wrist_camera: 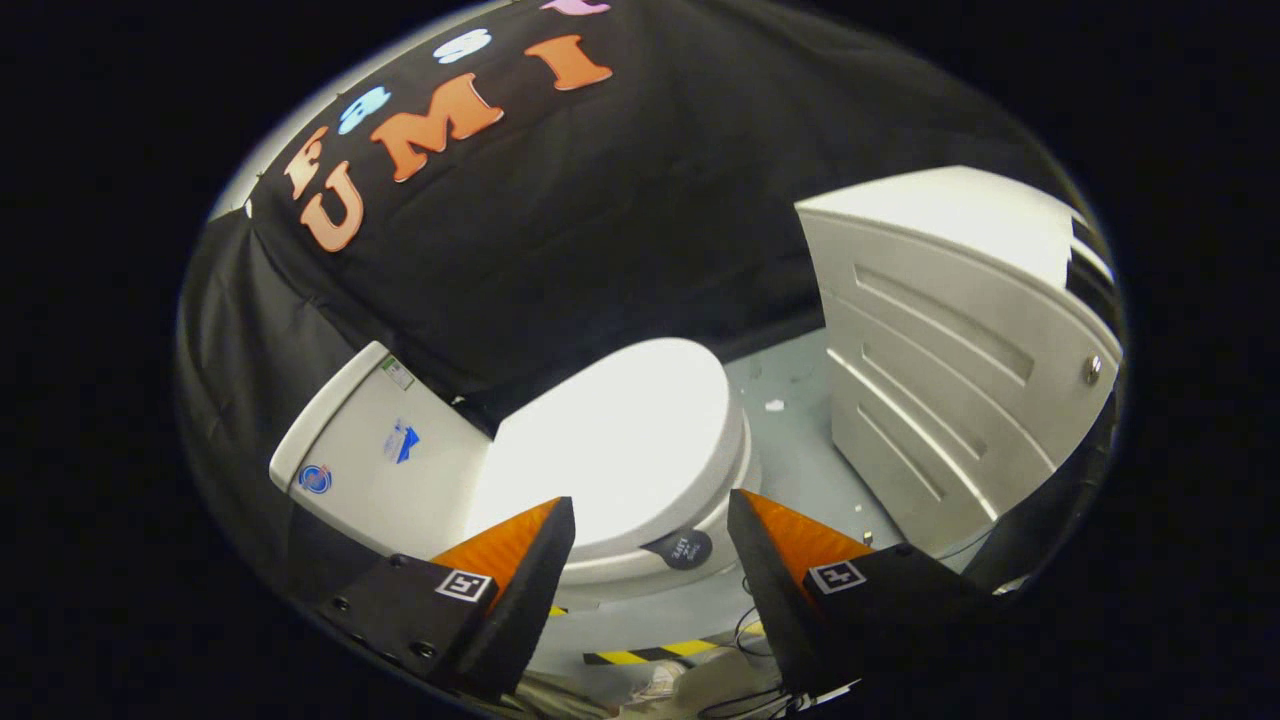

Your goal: Open the toilet lid.

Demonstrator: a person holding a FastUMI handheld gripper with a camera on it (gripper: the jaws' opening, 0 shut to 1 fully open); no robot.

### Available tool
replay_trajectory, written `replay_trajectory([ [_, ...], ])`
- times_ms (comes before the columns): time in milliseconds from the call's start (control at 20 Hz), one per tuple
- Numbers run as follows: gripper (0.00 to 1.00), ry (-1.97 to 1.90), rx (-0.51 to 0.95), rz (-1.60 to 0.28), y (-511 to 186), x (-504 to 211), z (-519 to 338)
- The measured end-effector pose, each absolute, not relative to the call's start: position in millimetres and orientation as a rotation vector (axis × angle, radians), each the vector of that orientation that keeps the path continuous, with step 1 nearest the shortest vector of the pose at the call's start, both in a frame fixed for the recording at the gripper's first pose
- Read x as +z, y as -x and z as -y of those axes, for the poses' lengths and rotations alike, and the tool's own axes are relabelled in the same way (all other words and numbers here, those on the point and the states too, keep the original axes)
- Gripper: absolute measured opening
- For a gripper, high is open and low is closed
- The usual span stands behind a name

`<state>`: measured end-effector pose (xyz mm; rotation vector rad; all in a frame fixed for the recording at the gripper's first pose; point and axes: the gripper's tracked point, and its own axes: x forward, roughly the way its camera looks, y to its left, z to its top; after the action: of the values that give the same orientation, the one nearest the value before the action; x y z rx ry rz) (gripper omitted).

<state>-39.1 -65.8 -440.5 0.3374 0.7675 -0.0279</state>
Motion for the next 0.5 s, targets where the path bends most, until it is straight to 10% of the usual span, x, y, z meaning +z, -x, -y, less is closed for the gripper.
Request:
replay_trajectory([
  [500,0.97,-0.647,-0.099,-0.935,64,-530,87],
])
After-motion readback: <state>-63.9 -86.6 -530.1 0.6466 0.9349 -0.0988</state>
